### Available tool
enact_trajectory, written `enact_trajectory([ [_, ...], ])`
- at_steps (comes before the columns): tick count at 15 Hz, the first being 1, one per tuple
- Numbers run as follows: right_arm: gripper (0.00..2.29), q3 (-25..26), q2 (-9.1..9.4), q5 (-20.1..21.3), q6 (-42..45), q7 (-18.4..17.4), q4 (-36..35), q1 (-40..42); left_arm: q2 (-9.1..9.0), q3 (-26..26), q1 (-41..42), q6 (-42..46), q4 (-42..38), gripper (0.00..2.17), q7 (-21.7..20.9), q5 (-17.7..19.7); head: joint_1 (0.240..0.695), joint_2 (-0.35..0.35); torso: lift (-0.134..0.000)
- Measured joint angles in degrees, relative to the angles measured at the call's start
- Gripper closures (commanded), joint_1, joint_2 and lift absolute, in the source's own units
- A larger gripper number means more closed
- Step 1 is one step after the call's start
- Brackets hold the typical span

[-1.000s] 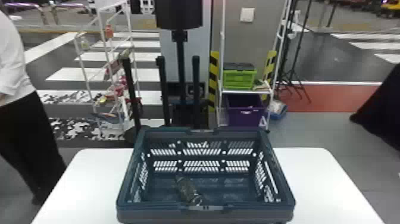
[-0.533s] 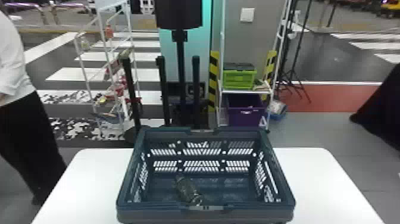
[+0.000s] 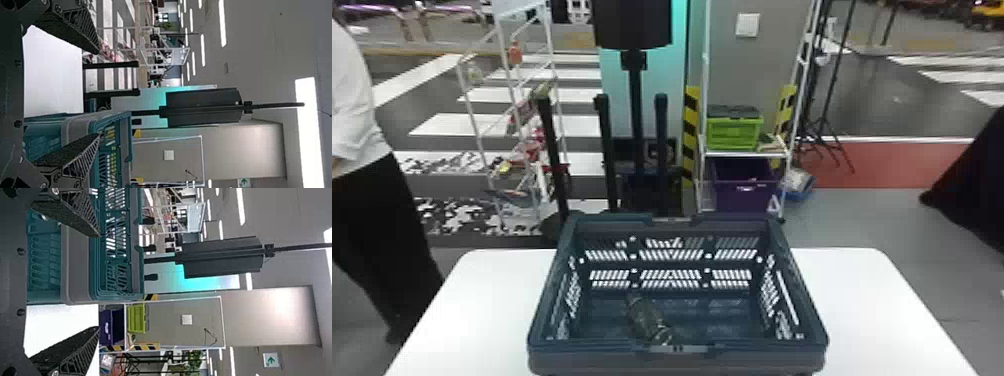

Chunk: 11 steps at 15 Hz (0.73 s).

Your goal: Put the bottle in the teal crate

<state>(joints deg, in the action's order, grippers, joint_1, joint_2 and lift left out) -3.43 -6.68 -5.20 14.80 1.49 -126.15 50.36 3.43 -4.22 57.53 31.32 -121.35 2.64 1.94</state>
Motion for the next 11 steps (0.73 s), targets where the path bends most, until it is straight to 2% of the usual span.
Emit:
enact_trajectory([
  [11,0.05,-0.16,0.00,0.01,0.70,0.00,-0.15,0.61,0.01,0.00,0.57,1.20,0.01,0.14,0.00,-0.01,0.499,0.000,0.000],
])
